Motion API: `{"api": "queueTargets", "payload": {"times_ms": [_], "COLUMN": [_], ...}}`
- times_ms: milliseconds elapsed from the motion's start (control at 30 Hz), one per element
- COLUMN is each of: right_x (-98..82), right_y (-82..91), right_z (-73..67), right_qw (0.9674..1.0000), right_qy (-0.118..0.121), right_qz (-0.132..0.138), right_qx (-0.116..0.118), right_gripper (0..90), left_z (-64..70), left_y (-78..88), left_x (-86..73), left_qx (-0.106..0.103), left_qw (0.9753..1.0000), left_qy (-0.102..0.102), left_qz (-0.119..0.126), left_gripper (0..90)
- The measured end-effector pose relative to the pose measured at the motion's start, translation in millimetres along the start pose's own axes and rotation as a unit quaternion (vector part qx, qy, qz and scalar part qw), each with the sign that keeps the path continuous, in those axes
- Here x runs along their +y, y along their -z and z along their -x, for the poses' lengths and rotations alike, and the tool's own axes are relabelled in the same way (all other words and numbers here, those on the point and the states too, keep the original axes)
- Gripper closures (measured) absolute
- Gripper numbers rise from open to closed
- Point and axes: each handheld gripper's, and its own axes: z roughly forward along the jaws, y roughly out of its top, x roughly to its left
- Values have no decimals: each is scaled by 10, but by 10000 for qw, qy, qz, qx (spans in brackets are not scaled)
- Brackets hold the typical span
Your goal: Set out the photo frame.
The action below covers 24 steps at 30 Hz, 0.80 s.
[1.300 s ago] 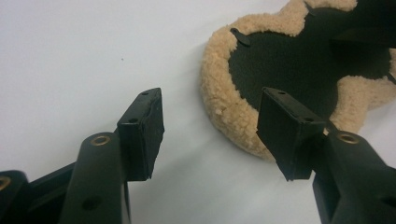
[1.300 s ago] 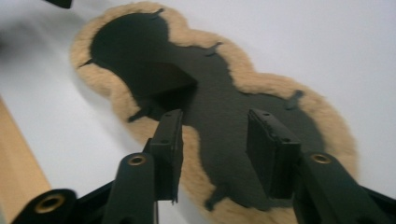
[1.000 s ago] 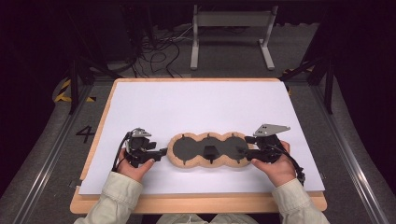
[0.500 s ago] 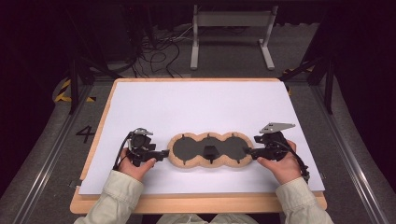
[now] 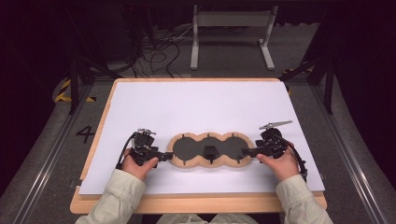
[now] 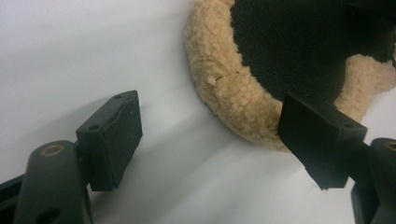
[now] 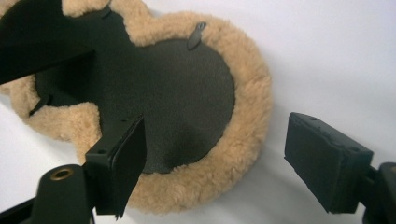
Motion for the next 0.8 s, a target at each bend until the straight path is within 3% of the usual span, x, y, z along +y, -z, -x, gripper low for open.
{"api": "queueTargets", "payload": {"times_ms": [267, 367, 567, 667, 800], "right_x": [-34, -27, -24, -18, -19], "right_y": [-133, -153, -147, -154, -152], "right_z": [-3, -22, -4, -19, -18], "right_qw": [9989, 9984, 9959, 9961, 9960], "right_qy": [-262, -391, -765, -750, -765], "right_qz": [-290, -329, -361, -387, -379], "right_qx": [269, 227, 315, 266, 256], "right_gripper": [228, 228, 229, 229, 238], "left_z": [28, 37, 175, 223, 184], "left_y": [-15, -35, -103, -133, -104], "left_x": [-3, -2, 9, 17, 23], "left_qx": [-3, -321, -357, -409, -413], "left_qw": [10000, 9994, 9993, 9990, 9990], "left_qy": [-21, 88, -52, -44, 39], "left_qz": [-47, -34, -131, -144, -152], "left_gripper": [188, 215, 220, 221, 274]}}
